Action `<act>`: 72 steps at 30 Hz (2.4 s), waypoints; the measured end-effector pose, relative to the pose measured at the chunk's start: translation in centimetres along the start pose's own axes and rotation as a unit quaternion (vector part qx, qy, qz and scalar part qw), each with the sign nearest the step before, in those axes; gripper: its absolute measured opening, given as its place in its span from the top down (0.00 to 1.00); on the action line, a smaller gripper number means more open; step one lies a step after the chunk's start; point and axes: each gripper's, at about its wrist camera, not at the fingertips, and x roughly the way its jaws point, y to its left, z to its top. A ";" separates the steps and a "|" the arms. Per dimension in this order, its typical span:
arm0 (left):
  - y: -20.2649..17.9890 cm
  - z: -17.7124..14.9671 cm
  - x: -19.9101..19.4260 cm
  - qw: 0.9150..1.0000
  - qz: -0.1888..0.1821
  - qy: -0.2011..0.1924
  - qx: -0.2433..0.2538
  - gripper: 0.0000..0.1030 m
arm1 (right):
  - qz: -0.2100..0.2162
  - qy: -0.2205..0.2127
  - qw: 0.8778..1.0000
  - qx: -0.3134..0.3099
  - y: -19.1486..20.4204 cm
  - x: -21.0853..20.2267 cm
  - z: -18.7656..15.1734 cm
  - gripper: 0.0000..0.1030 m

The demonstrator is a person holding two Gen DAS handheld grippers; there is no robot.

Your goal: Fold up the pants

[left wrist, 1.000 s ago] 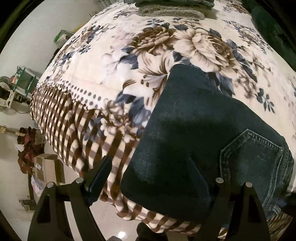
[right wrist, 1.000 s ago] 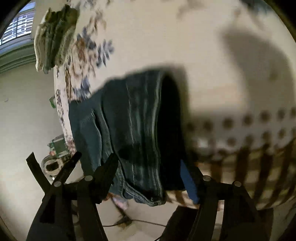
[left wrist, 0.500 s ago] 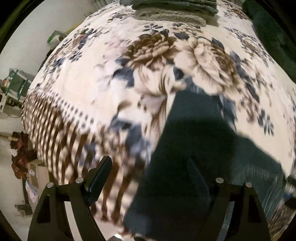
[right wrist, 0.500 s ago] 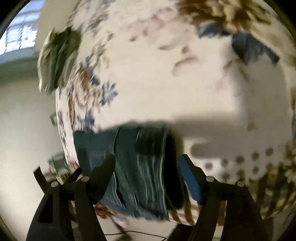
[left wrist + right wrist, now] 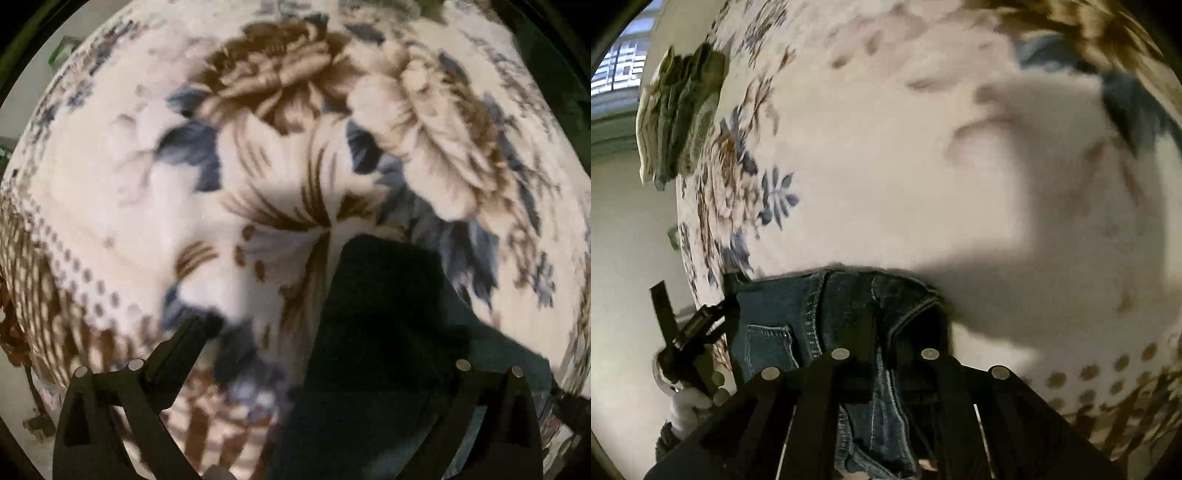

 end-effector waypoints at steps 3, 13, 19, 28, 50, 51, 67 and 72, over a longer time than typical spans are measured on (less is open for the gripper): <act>1.0 -2.1 -2.2 0.999 -0.050 -0.010 -0.003 0.00 | -0.005 0.000 1.000 -0.004 0.7 -2.1 -1.6 0.41; 4.0 -7.7 -0.1 0.980 -0.193 0.054 -0.013 0.00 | 0.118 -0.018 0.976 0.184 -3.3 -1.5 -15.9 0.18; 3.6 -7.4 1.0 0.970 -0.235 0.056 0.024 0.00 | 0.186 -0.056 0.959 0.207 -1.5 5.8 -18.0 0.18; 4.0 -6.1 2.5 0.958 -0.278 0.060 0.037 0.00 | 0.220 -0.142 0.940 0.217 0.5 7.6 -16.7 0.13; 7.8 -4.3 -5.4 0.935 -0.354 -0.016 0.009 0.71 | 0.171 -0.200 0.951 0.165 10.8 4.7 -17.7 0.53; 8.1 -3.8 -6.5 0.934 -0.356 -0.024 0.011 0.71 | 0.173 -0.200 0.951 0.159 11.5 4.1 -17.6 0.53; 10.3 23.7 -22.6 0.926 -0.338 -0.168 -0.006 0.71 | 0.274 -0.226 0.933 0.062 33.9 -2.2 -0.6 0.54; 10.7 36.2 -22.8 0.927 -0.323 -0.194 0.000 0.71 | 0.299 -0.230 0.925 0.051 42.1 -1.4 13.2 0.54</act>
